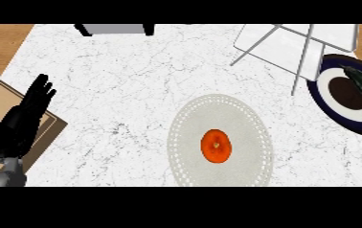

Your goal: Pick the pear from the placemat and place it in the tiered shelf

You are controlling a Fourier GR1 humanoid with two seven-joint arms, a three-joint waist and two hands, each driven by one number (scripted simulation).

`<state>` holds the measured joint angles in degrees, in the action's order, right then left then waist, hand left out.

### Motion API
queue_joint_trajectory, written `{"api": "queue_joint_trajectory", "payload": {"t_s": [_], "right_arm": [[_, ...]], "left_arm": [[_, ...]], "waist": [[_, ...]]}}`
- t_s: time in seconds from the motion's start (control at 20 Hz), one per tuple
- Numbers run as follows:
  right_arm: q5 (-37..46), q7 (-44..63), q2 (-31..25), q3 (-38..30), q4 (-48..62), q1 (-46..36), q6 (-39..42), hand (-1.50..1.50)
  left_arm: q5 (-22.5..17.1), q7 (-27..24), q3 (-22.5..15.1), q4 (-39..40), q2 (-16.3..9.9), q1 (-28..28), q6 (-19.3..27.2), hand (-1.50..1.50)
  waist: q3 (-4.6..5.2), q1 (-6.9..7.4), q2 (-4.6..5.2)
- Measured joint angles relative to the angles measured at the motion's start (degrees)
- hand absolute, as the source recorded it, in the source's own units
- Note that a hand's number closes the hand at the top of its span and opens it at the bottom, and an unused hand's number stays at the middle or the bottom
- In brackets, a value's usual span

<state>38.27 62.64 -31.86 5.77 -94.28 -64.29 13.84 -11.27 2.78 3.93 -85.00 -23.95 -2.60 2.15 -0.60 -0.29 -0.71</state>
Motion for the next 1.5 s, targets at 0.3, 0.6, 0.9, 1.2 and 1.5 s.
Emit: {"api": "queue_joint_trajectory", "payload": {"t_s": [0.3, 0.6, 0.9, 1.2, 1.5], "right_arm": [[2.96, -2.15, -1.75, -0.60, 7.69, -2.42, 1.65, 1.50], [5.74, -5.25, -2.94, -2.00, 14.96, -2.30, 1.71, 1.50], [7.00, -8.34, -2.81, -5.53, 21.20, -1.21, -2.01, 1.50], [8.78, -9.67, -2.18, -8.27, 28.59, -1.16, -7.00, -1.50], [9.12, -12.66, -3.61, -10.04, 31.58, 0.77, -8.88, -1.50]], "left_arm": [[-0.14, -0.04, 0.59, 0.58, -0.37, -0.66, -0.90, 0.00], [-0.01, 1.77, 0.63, 0.05, -0.20, -1.08, -0.94, 0.00], [0.64, 1.10, 0.67, -0.30, 0.64, -0.84, -0.86, 0.00], [1.82, 0.39, 0.48, -0.18, 1.19, -1.07, -0.70, 0.00], [1.30, -0.21, 1.48, 0.98, 0.91, -1.20, -1.89, 0.00]], "waist": [[0.02, 0.62, 0.30], [0.06, 0.91, 0.49], [-0.06, 1.12, 0.55], [-0.16, 1.47, 0.64], [0.23, 1.06, -0.12]]}}
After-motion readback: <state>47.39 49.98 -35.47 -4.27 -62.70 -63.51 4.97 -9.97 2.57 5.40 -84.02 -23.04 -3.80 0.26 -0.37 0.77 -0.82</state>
